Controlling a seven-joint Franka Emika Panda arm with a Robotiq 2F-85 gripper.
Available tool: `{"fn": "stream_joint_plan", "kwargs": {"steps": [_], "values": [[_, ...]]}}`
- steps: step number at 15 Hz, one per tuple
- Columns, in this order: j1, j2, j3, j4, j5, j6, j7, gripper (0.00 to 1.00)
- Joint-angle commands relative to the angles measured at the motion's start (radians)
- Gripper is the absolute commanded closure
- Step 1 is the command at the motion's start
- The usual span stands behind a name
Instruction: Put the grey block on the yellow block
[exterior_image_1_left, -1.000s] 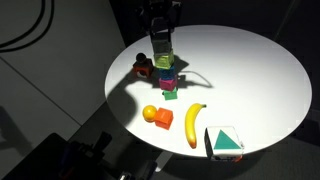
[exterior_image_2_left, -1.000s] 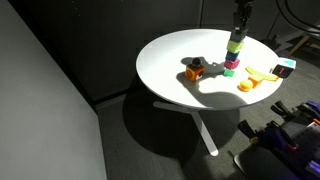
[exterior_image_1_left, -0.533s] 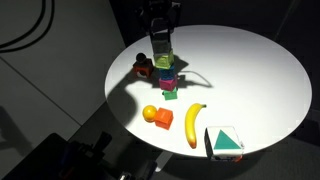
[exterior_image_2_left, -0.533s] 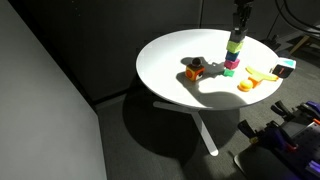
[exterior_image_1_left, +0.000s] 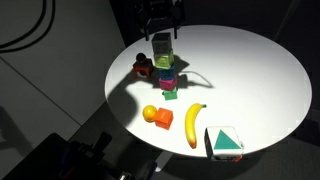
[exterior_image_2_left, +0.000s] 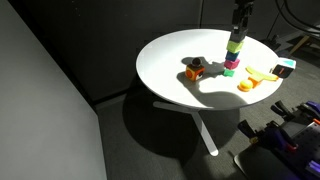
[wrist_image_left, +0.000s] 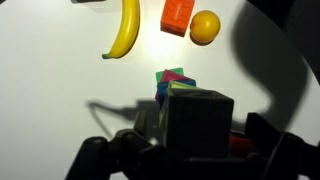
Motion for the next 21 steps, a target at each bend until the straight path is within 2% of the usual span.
{"fn": "stream_joint_plan", "kwargs": {"steps": [1, 14, 21], "values": [[-0.021, -0.014, 0.016, 0.012, 0.002, -0.006, -0.024, 0.0], [-0.009, -0.14, 0.016, -0.064, -0.008, 0.033, 0.012, 0.0], [-0.002, -0.218, 0.011, -0.165, 0.008, 0.012, 0.162, 0.0]]}}
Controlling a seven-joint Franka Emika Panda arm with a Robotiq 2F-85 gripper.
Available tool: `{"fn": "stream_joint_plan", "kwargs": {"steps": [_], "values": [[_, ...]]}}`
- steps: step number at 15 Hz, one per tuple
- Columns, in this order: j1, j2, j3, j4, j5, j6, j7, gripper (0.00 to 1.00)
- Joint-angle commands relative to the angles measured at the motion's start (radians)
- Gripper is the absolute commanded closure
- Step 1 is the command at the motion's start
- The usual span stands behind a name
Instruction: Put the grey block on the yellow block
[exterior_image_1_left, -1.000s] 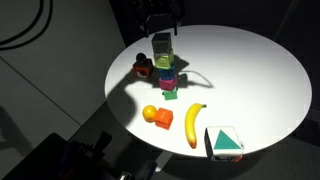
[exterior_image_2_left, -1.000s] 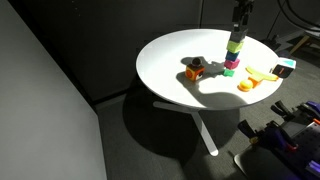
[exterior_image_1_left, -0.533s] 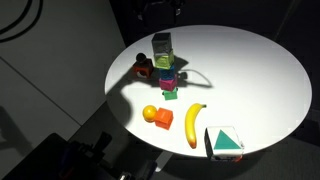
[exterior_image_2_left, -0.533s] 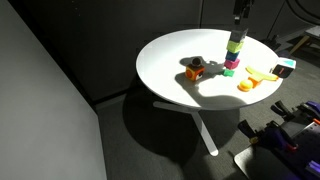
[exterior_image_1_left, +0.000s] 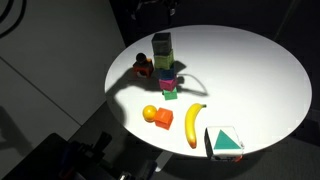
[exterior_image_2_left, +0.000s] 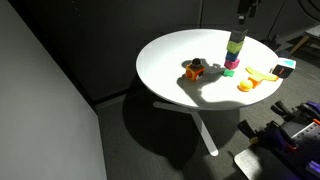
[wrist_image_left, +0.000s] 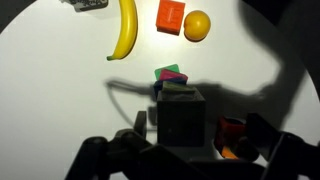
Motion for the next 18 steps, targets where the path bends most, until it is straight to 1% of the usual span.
{"fn": "stream_joint_plan", "kwargs": {"steps": [1, 6, 12, 18], "values": [[-0.002, -0.069, 0.004, -0.08, 0.009, -0.006, 0.106, 0.0], [0.002, -0.139, 0.007, -0.179, 0.007, -0.006, 0.211, 0.0], [0.004, -0.241, 0.014, -0.291, 0.016, -0.037, 0.211, 0.0], [0.008, -0.338, 0.014, -0.367, 0.017, -0.06, 0.204, 0.0]]}}
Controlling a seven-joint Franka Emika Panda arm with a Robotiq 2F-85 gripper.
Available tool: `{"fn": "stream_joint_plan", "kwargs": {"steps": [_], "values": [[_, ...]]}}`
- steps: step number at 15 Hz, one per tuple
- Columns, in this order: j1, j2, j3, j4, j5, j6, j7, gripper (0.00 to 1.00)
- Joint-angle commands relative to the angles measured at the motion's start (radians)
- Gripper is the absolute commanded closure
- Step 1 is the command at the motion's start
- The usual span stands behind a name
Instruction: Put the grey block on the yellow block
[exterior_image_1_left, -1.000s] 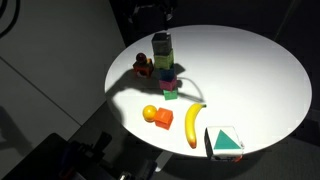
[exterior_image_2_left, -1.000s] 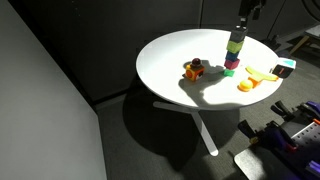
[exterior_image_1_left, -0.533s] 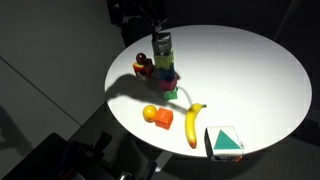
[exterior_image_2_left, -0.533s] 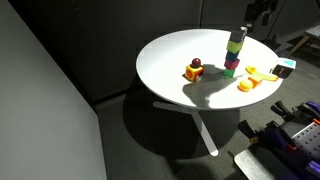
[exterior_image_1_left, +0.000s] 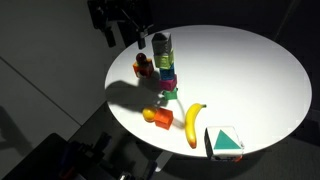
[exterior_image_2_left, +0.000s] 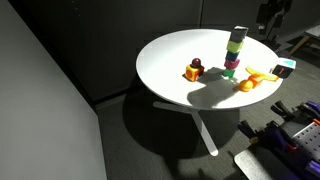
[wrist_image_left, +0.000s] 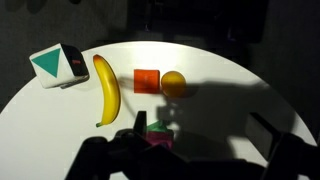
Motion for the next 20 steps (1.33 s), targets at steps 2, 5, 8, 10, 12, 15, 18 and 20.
{"fn": "stream_joint_plan", "kwargs": {"steps": [2, 5, 8, 10, 12, 15, 18, 20], "values": [[0.004, -0.103, 0.002, -0.07, 0.016, -0.017, 0.008, 0.0], [0.004, -0.148, 0.008, -0.11, -0.001, 0.016, 0.026, 0.0], [0.007, -0.185, 0.017, -0.147, -0.007, 0.049, 0.029, 0.0], [0.01, -0.208, 0.026, -0.176, -0.011, 0.086, 0.031, 0.0], [0.007, -0.164, 0.017, -0.138, -0.001, 0.055, 0.004, 0.0], [0.007, -0.158, 0.016, -0.138, -0.001, 0.055, 0.004, 0.0], [0.007, -0.157, 0.016, -0.138, -0.001, 0.055, 0.004, 0.0], [0.007, -0.157, 0.016, -0.138, -0.001, 0.055, 0.004, 0.0]]}}
